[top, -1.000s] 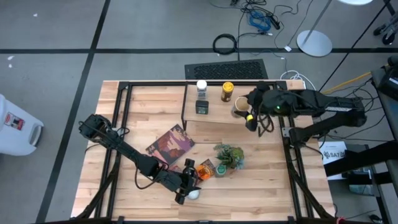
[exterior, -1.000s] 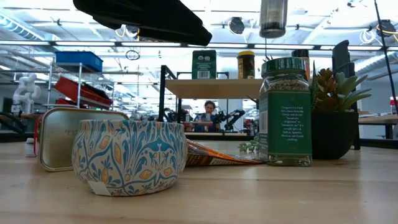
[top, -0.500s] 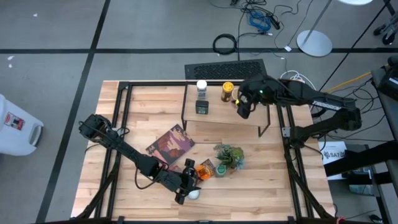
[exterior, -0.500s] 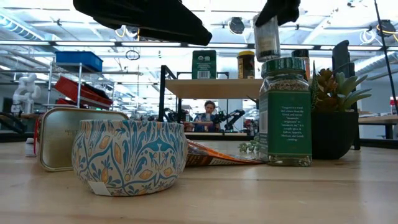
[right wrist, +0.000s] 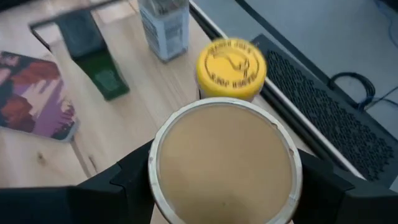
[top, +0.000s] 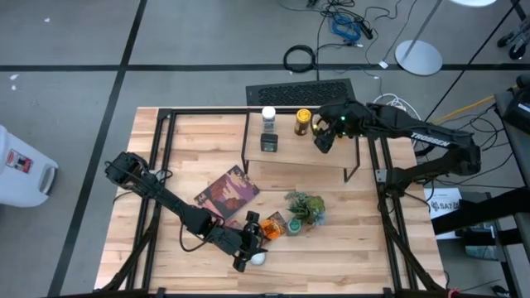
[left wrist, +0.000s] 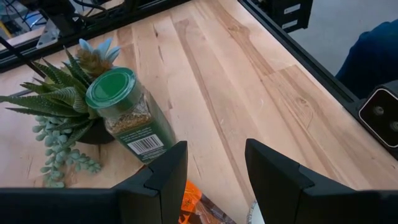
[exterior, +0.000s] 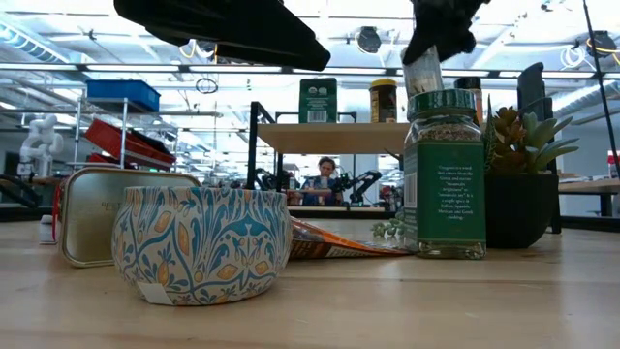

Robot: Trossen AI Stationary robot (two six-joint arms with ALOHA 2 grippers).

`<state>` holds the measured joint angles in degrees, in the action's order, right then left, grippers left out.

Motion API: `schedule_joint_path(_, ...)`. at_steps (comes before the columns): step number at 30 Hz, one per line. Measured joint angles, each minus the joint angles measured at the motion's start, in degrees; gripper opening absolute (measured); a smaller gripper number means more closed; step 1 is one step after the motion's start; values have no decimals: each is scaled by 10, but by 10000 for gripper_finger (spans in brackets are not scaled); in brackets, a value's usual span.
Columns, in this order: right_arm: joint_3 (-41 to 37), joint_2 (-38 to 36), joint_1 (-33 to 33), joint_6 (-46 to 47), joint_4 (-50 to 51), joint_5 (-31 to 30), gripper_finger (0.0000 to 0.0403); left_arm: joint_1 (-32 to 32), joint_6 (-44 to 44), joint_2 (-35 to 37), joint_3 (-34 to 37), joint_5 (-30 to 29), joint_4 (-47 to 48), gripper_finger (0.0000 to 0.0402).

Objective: Shelf spices
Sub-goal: Put the gold seasoning bottle on the shelf

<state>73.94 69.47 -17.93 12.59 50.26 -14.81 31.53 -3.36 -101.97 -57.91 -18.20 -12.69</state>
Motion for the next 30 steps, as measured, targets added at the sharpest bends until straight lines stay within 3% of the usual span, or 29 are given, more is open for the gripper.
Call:
schedule_joint_path(9,-76,-3,-9,3,-76,1,262,0,0,0,0,0,0,171)
schedule_joint_path(30,-79,-9,-20,2,-73,-1,272,0,9,0,0,0,2,171)
